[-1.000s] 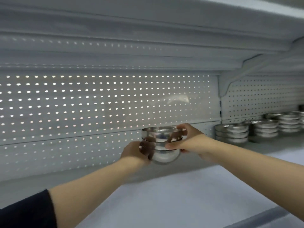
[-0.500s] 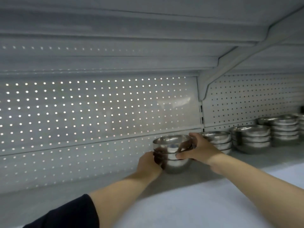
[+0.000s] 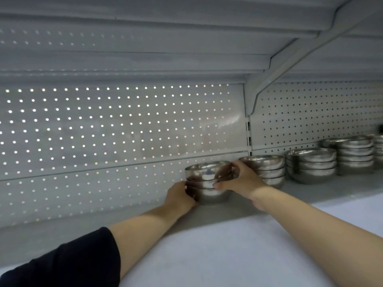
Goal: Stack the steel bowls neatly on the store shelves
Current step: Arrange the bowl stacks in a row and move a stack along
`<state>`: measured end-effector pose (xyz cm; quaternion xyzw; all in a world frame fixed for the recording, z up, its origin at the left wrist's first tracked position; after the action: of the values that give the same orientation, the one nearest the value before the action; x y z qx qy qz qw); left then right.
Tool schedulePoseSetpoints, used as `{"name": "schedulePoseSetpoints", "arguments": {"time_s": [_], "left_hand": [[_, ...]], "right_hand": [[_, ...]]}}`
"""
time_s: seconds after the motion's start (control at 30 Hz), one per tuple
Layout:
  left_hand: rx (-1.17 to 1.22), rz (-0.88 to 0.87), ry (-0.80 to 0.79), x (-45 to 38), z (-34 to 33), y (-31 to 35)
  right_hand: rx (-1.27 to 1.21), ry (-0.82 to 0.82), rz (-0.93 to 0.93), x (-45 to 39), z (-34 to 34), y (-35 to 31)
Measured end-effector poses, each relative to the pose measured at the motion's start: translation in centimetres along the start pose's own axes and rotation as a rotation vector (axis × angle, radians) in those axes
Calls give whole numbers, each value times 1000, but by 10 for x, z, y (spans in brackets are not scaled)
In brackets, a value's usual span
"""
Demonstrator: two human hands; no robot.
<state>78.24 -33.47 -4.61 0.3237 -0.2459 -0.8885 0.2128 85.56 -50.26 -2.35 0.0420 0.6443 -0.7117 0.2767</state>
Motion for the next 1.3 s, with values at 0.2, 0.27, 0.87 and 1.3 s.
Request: {"name": "schedulePoseSetpoints", "arguments": {"time_s": [0.2,0.27,0.87,1.3], "left_hand": [[149,29,-33,0,-3,-5],[156,26,-37,2,-3,-4],[279,5,-1,9,1,-3],[262,10,-13,9,1,-2]], "right_hand": [[121,85,-49,-1,0,6],[119,88,-40,-2,-1,5],[173,81,54,-3,1,2],[177,82,57,1,0,0]]}}
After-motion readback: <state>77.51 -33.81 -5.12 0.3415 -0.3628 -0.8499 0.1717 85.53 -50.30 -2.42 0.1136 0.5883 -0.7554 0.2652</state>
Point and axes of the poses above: each hand's wrist, its own x-axis away from the middle knuckle, its own z-axis out of the back of the hand, y = z × x, the point moved 8 cm from there along -x, towards the middle knuckle, and after that the axes turned 9 degrees about y, right-handed, at the moved point
